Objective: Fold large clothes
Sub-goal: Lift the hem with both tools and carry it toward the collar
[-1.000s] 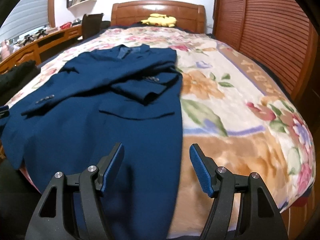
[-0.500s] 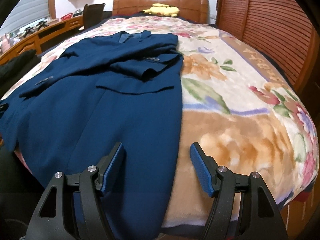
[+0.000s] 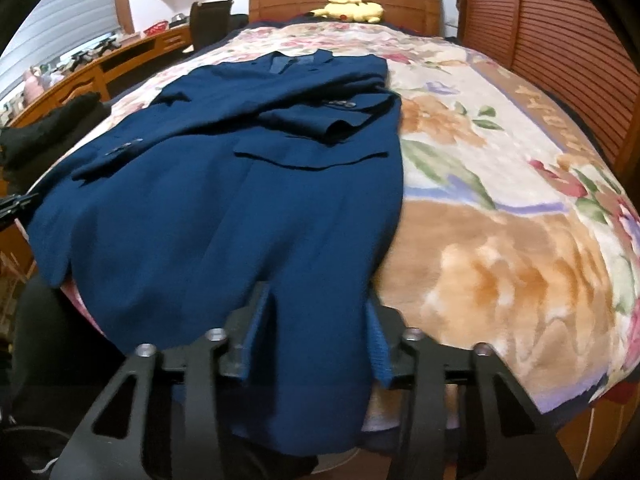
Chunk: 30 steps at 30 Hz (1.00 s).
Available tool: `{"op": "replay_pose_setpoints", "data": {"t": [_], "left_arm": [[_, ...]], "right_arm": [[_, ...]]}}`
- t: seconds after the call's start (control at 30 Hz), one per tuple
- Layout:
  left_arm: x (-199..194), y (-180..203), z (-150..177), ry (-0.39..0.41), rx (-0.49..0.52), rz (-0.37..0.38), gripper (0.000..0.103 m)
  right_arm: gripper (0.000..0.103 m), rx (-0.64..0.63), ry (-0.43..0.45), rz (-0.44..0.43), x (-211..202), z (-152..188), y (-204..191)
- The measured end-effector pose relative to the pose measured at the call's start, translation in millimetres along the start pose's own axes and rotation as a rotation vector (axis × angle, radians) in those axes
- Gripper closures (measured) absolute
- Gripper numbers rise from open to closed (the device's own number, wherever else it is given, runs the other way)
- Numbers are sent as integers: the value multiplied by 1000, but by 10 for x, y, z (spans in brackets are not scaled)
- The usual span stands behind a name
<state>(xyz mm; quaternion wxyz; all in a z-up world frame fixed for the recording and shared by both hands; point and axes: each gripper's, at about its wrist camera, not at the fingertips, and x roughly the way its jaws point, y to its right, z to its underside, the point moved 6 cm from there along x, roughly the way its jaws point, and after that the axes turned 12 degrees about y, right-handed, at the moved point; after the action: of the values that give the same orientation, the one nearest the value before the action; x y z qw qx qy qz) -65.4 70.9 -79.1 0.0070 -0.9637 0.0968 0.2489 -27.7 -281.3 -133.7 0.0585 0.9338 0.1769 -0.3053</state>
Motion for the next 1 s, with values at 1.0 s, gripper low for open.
{"op": "replay_pose_setpoints", "data": {"t": [1.0], "left_arm": [[-1271,233,-1230,385,15,38,103]], "right_arm": [[101,-72,394,-82,-1357,-1122,-521]]}}
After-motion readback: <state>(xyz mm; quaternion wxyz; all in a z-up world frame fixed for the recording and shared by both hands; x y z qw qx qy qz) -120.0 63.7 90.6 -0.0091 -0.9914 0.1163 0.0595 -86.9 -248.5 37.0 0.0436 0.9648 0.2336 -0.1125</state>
